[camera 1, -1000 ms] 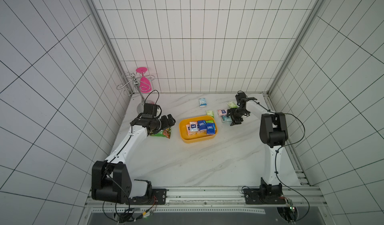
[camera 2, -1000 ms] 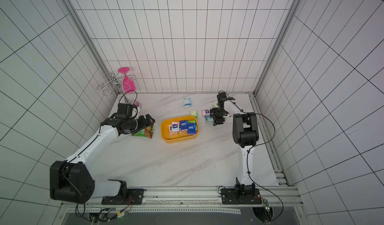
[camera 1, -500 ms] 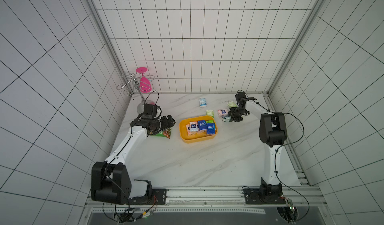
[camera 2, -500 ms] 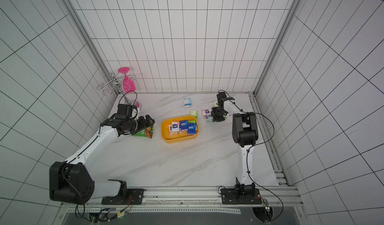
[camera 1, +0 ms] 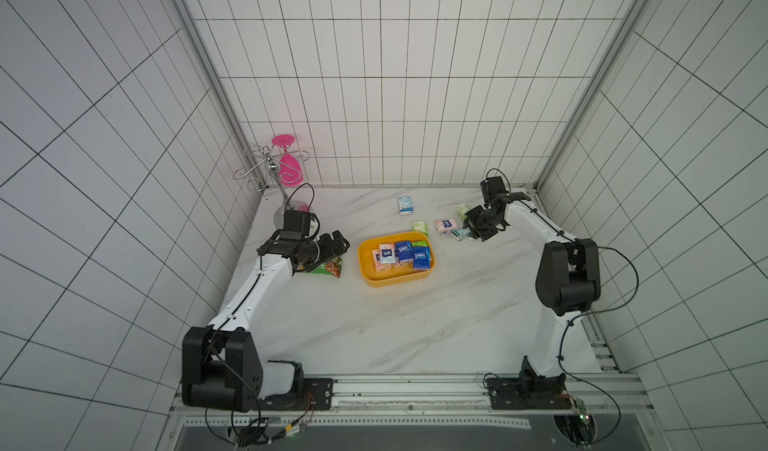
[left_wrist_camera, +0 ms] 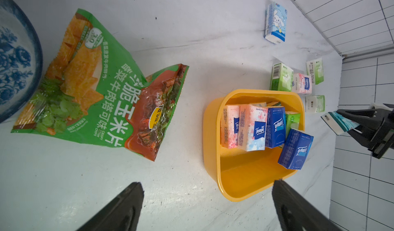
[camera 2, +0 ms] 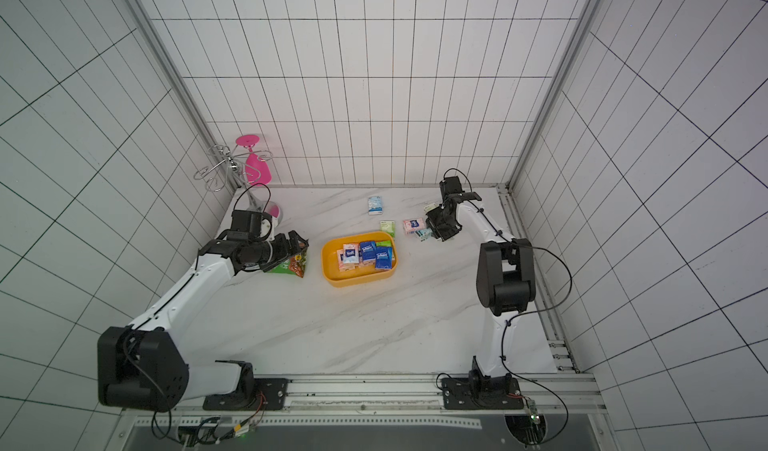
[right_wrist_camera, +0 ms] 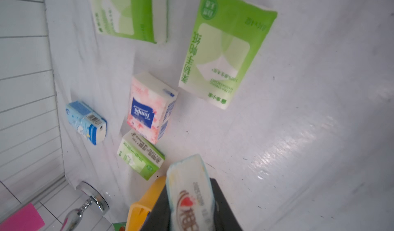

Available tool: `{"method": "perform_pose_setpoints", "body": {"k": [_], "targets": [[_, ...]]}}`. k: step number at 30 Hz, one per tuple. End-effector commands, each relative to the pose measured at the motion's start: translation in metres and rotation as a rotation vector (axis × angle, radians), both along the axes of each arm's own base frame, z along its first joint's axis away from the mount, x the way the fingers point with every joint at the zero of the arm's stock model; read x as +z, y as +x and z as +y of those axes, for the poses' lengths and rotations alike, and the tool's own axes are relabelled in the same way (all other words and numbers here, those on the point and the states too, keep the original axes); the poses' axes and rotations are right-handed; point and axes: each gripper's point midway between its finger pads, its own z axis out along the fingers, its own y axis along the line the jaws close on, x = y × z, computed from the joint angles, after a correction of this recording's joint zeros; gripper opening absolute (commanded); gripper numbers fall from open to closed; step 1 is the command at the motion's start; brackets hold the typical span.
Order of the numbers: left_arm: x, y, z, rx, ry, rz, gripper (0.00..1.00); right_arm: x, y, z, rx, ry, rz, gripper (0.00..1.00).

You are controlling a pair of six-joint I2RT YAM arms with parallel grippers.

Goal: Put the pocket tissues into the storage box
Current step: Pick up the pocket tissues from the center of the board, then place the pocket tissues in the storage box.

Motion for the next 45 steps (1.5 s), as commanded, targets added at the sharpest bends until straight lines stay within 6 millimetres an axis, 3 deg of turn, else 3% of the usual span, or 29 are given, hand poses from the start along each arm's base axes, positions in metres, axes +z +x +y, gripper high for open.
{"method": "perform_pose_setpoints", "body": {"k": [1, 4, 9, 18, 24, 33, 45], "targets": [[0.002, 0.005, -0.003, 0.007, -0.086, -0.002, 0.97, 0.013, -0.021, 0.013, 0.190, -0.053, -0.043, 0.25], [0.001, 0.008, -0.001, 0.016, -0.111, 0.012, 0.97, 0.036, -0.027, 0.032, 0.321, -0.093, -0.113, 0.24], [-0.005, 0.011, 0.000, 0.043, -0.147, 0.040, 0.97, 0.071, -0.039, 0.079, 0.559, -0.186, -0.210, 0.24], [-0.019, 0.007, 0.020, 0.166, -0.248, 0.080, 0.97, 0.095, -0.054, 0.168, 0.866, -0.235, -0.321, 0.24], [-0.021, -0.006, 0.033, 0.210, -0.229, 0.084, 0.97, 0.074, -0.068, 0.218, 1.027, -0.228, -0.318, 0.24], [-0.015, -0.015, 0.040, 0.220, -0.202, 0.076, 0.97, 0.038, -0.098, 0.268, 1.280, -0.260, -0.330, 0.26], [-0.013, -0.018, 0.037, 0.209, -0.216, 0.077, 0.97, -0.002, -0.097, 0.306, 1.321, -0.276, -0.357, 0.28]]}}
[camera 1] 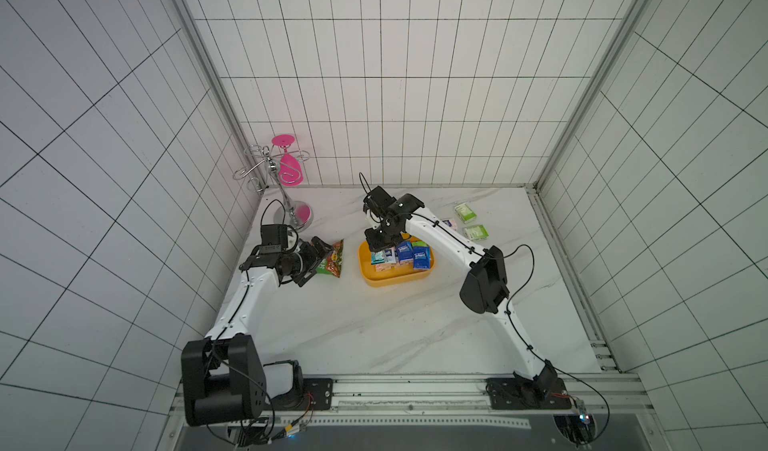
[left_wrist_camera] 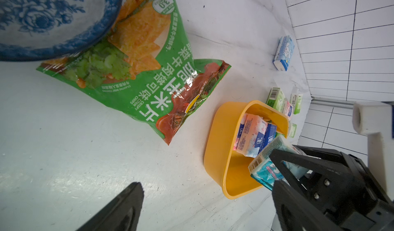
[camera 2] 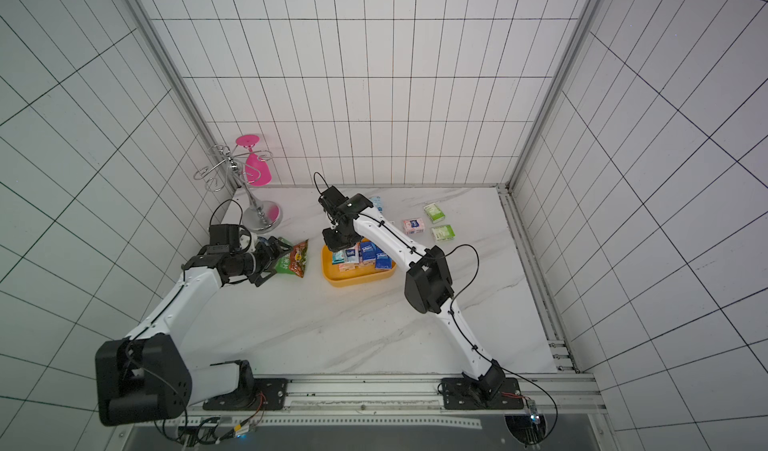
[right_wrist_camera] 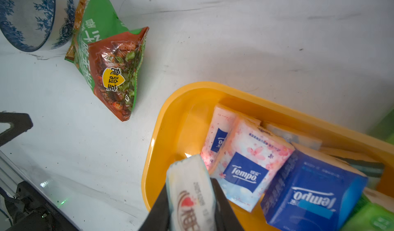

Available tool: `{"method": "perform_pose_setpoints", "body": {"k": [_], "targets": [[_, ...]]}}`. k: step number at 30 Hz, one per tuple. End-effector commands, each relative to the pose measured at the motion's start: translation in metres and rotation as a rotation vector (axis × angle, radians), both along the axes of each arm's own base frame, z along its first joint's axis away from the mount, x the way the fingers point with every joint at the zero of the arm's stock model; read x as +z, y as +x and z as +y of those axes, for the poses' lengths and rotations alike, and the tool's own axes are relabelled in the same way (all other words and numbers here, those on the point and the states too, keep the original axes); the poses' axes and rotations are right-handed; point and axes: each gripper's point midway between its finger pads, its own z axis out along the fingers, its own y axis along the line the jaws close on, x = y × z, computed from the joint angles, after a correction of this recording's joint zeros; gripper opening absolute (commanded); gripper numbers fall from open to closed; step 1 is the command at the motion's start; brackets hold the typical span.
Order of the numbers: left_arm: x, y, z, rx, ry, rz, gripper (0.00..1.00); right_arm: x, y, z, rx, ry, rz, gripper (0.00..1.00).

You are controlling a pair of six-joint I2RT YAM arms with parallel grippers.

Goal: Put the pocket tissues into the storage box
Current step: Place the pocket tissues in the storage box.

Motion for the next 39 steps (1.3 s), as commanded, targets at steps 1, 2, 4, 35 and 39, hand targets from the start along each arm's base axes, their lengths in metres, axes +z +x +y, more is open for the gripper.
{"method": "perform_pose_setpoints", "body": {"k": [1, 2, 4, 35, 39], "targets": [[0.007, -0.002, 0.000, -0.012, 0.004, -0.025, 0.97, -0.012, 0.010, 0.012, 0.004, 0.008, -0.022, 0.28], [0.008, -0.003, 0.000, -0.014, 0.005, -0.028, 0.97, -0.014, 0.011, 0.014, 0.004, 0.012, -0.020, 0.28], [0.008, -0.003, 0.000, -0.013, 0.007, -0.028, 0.97, -0.019, 0.013, 0.019, 0.001, 0.025, -0.014, 0.29], [0.029, 0.012, -0.042, -0.181, 0.108, -0.089, 0.98, 0.081, 0.085, -0.137, -0.343, 0.117, -0.061, 0.59], [0.034, 0.019, -0.057, -0.221, 0.148, -0.104, 0.98, 0.070, 0.099, -0.199, -0.493, 0.063, -0.010, 0.61]]}}
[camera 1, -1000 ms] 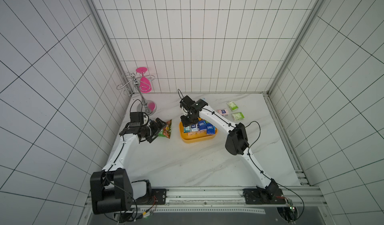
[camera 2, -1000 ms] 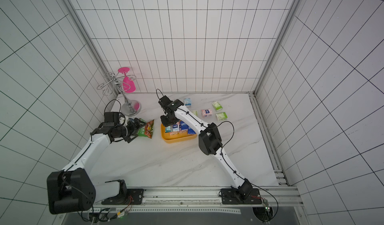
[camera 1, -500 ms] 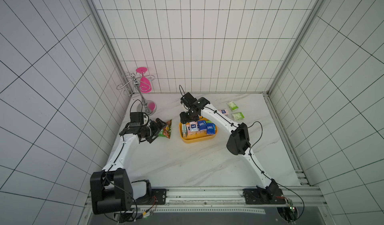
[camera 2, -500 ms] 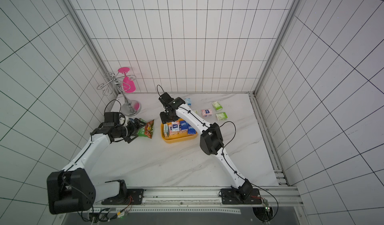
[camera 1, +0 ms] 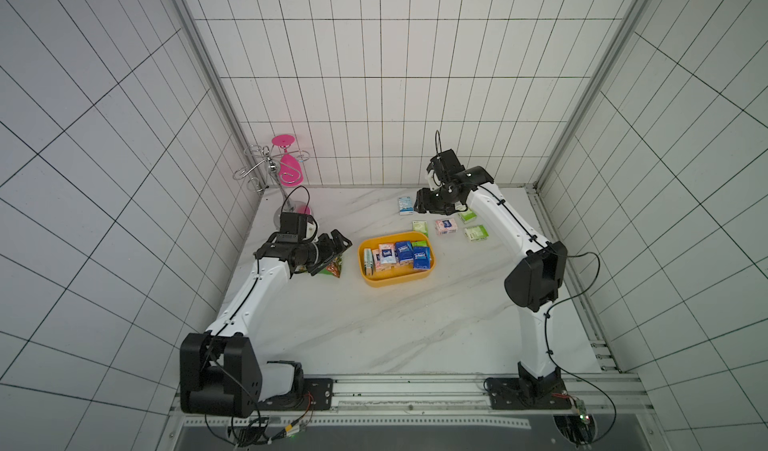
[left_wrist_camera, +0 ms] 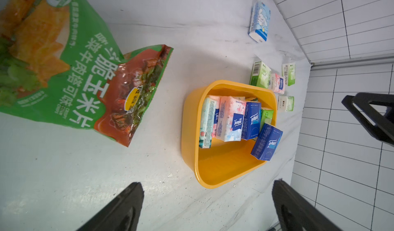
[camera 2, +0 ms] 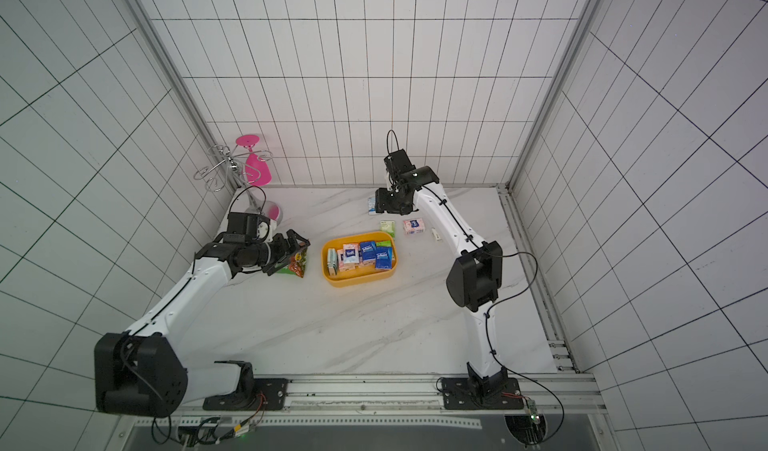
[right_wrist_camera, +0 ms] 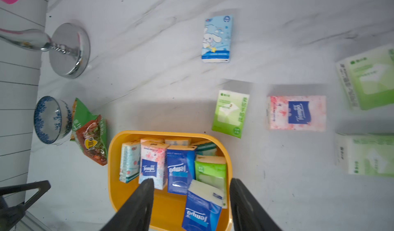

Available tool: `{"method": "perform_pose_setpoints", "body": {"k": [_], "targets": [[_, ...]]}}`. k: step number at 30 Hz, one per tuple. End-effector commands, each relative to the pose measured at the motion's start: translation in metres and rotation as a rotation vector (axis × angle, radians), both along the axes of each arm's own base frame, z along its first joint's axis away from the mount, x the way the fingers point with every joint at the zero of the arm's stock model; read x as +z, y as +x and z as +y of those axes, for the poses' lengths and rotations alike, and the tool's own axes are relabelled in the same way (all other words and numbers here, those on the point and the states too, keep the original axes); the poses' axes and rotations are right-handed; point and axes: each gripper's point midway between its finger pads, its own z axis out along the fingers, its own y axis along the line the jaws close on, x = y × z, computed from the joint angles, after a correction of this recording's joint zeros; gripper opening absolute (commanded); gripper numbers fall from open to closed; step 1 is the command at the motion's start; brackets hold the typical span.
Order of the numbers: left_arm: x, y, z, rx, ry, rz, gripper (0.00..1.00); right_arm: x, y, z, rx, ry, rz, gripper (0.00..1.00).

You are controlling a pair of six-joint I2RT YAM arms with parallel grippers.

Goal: Put the pocket tissues into the storage box
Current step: Place the pocket tissues in the storage box, then pick up the pocket tissues from the center of the board.

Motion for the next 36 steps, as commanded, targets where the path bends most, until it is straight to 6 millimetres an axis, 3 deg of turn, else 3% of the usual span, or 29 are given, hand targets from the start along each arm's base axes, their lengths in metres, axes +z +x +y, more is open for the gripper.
{"method": "perform_pose_setpoints", "body": {"k": [1, 4, 7, 15, 21, 31, 36], "targets": [[0.004, 0.010, -0.003, -0.014, 0.065, -0.027, 0.97, -0.013, -0.003, -0.051, -0.125, -0.034, 0.100, 0.61], [0.003, 0.016, -0.009, -0.026, 0.073, -0.023, 0.97, -0.029, 0.005, -0.101, -0.303, -0.058, 0.165, 0.63], [0.004, 0.023, -0.012, -0.034, 0.075, -0.024, 0.97, -0.050, 0.010, -0.138, -0.448, -0.046, 0.241, 0.65], [0.008, 0.030, -0.011, -0.033, 0.095, -0.033, 0.97, -0.114, 0.020, -0.197, -0.770, 0.054, 0.411, 0.74], [0.000, 0.028, -0.010, -0.028, 0.099, -0.013, 0.97, -0.134, 0.032, -0.207, -0.963, 0.138, 0.458, 0.77], [-0.007, 0.025, -0.003, 0.010, 0.112, -0.017, 0.98, -0.167, 0.044, -0.195, -1.154, 0.214, 0.568, 0.78], [-0.009, 0.023, 0.003, 0.031, 0.115, -0.016, 0.97, -0.167, 0.049, -0.200, -1.170, 0.188, 0.527, 0.78]]}}
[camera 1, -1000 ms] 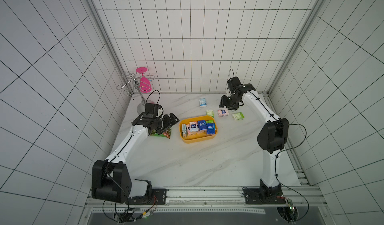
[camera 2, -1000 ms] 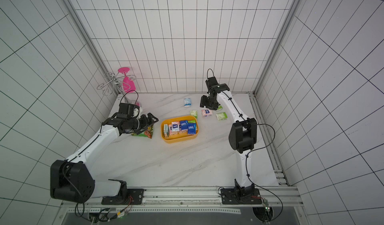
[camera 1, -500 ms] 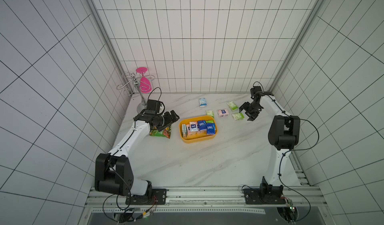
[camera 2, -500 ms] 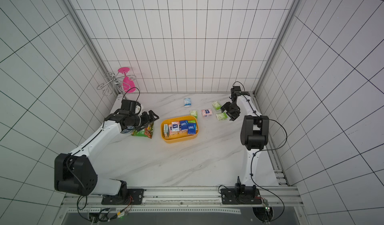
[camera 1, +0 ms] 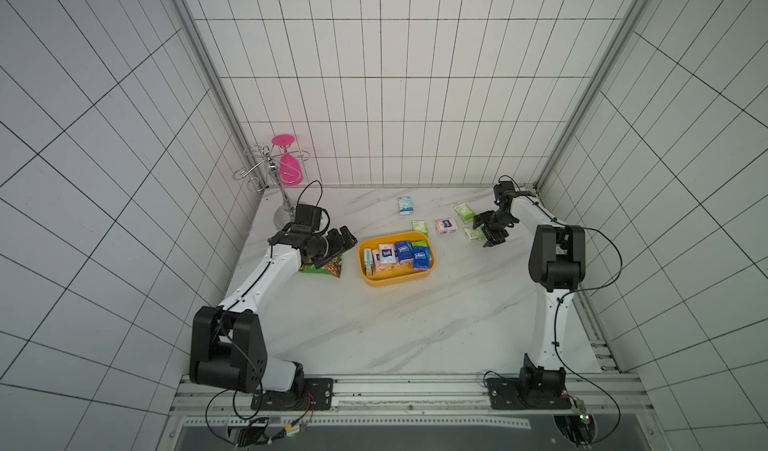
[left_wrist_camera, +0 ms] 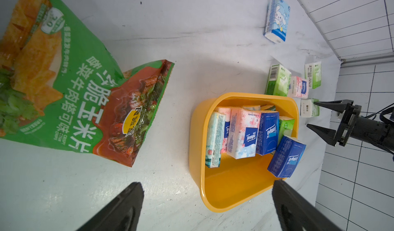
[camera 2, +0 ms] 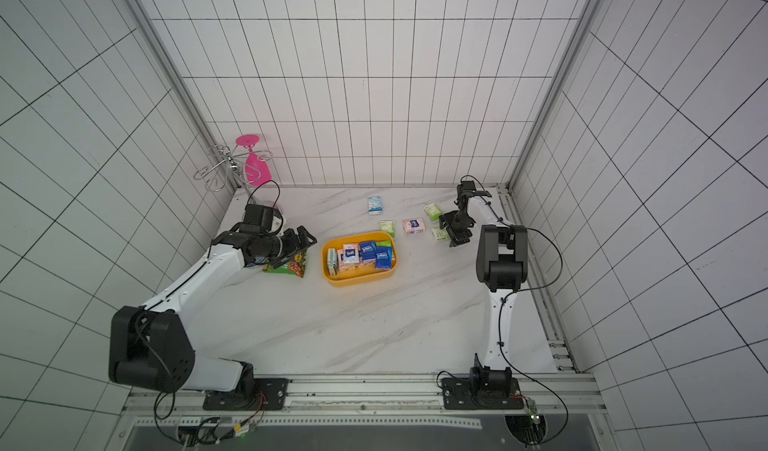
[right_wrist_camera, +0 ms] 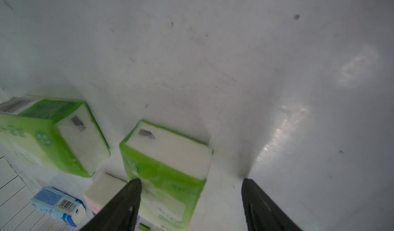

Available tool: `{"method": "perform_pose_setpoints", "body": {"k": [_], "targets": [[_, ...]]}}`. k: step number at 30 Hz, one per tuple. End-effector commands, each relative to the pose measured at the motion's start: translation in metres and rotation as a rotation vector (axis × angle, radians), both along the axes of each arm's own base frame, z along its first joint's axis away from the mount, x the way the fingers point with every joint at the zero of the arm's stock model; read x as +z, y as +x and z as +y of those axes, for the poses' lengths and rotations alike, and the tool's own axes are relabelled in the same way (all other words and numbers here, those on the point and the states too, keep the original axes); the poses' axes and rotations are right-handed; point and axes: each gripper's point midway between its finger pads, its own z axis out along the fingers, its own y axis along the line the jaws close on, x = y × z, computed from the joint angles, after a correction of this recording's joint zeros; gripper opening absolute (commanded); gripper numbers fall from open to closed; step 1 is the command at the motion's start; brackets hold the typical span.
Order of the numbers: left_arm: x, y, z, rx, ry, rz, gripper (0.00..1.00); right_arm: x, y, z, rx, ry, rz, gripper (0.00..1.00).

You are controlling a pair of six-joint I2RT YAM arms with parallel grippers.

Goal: Put the pocket tissues into the storage box
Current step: Pick up the pocket tissues from the center of the board.

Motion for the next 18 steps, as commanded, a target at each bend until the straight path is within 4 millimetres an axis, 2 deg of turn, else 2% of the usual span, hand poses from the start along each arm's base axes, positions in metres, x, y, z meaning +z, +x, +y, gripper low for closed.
{"method": "perform_pose_setpoints", "body": {"k": [1, 9, 13, 18], "targets": [[0.010, 0.004, 0.006, 0.025, 0.007, -0.052, 0.97, 0.003, 0.005, -0.002, -0.036, -0.036, -0.008, 0.78], [0.009, 0.007, 0.009, 0.029, 0.006, -0.050, 0.97, 0.014, 0.019, 0.003, -0.028, -0.043, -0.069, 0.78], [0.011, 0.009, 0.009, 0.027, 0.007, -0.053, 0.97, 0.014, 0.018, 0.008, -0.021, -0.041, -0.062, 0.77], [0.008, 0.008, 0.012, 0.034, 0.011, -0.044, 0.97, 0.036, 0.018, 0.006, -0.020, -0.086, -0.135, 0.77]]}}
